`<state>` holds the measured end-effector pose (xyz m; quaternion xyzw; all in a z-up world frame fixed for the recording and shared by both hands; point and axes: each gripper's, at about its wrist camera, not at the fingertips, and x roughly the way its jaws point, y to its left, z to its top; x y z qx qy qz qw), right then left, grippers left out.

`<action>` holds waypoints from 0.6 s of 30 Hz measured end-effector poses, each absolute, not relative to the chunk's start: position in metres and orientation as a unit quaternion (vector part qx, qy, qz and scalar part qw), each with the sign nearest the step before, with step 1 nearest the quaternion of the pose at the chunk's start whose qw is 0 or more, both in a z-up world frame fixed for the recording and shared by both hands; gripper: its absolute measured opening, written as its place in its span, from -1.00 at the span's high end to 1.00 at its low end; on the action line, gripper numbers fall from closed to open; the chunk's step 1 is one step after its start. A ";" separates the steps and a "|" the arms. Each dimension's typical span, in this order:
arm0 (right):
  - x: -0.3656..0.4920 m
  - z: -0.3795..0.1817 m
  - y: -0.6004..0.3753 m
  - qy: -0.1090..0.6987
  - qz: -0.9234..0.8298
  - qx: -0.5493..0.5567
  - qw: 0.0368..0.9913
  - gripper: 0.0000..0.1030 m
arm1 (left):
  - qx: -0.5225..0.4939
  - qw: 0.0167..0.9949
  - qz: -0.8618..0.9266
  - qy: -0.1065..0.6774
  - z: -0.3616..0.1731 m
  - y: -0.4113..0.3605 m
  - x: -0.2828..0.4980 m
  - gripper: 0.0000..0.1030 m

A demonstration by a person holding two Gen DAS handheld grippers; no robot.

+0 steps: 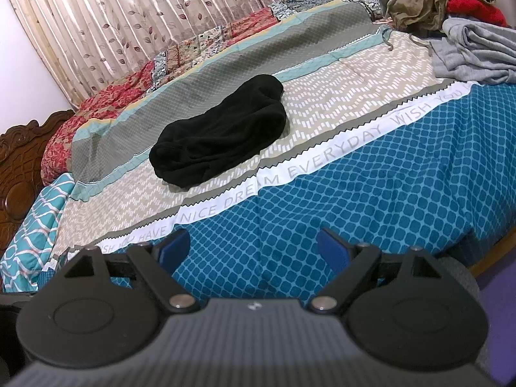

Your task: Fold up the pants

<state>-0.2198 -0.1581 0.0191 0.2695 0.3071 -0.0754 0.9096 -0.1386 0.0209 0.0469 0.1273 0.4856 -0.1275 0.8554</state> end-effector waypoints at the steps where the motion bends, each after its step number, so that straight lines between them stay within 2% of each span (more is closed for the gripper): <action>1: -0.219 0.019 -0.159 0.308 -0.075 0.269 0.910 -0.72 | 0.126 0.854 -0.127 0.488 0.046 0.021 -0.138 -1.00; 18: -0.219 0.017 -0.158 0.312 -0.079 0.276 0.906 -0.72 | 0.116 0.838 -0.118 0.520 0.031 0.028 -0.129 -1.00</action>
